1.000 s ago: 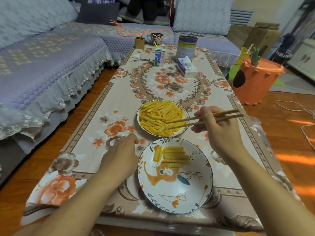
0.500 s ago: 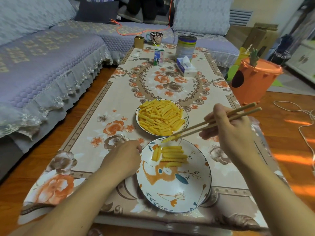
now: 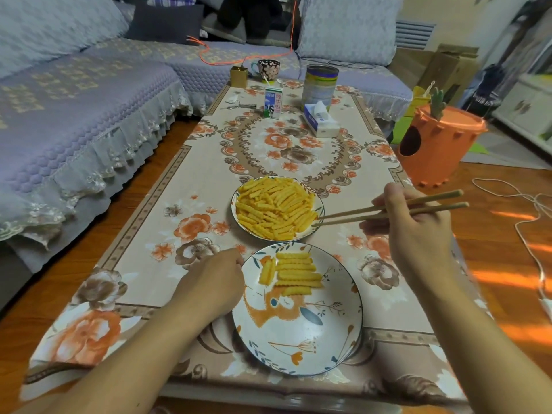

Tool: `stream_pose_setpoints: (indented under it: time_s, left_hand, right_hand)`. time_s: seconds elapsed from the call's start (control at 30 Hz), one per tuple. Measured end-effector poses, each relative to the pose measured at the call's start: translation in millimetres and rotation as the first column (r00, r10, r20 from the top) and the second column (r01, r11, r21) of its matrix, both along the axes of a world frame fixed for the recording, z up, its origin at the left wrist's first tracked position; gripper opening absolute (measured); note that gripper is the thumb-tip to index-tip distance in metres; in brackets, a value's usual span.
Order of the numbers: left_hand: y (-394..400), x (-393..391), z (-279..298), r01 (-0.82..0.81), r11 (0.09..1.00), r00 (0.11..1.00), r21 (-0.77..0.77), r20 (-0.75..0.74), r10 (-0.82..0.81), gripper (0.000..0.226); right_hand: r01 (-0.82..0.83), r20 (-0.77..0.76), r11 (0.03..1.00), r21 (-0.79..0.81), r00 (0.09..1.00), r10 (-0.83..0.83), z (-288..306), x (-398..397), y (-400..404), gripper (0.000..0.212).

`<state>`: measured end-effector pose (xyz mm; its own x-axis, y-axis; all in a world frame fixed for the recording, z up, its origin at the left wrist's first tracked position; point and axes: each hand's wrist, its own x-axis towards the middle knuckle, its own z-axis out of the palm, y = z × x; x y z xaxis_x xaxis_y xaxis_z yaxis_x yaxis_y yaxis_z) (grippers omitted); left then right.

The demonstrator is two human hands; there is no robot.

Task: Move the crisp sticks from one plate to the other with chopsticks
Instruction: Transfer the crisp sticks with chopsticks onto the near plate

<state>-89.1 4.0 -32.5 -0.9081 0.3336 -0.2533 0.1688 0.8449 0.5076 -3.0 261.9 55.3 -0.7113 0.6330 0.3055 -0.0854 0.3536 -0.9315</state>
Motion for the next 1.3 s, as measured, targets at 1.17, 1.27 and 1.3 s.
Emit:
stream_pose_setpoints:
  time_s: [1.17, 1.27, 1.3]
  left_hand:
    - [0, 0, -2, 0.02, 1.0, 0.999, -0.006, -0.024, -0.02, 0.025]
    - [0, -1, -1, 0.025, 1.0, 0.999, 0.001, -0.035, -0.025, 0.027]
    - [0, -2, -2, 0.027, 1.0, 0.999, 0.005, -0.036, -0.027, 0.027]
  right_hand:
    - [0.269, 0.053, 0.887, -0.375, 0.962, -0.269, -25, -40, -15, 0.05]
    - [0.247, 0.02, 0.883, -0.398, 0.965, -0.261, -20, -37, -9, 0.05]
    - [0.233, 0.009, 0.882, -0.41, 0.968, -0.252, -19, -35, -9, 0.049]
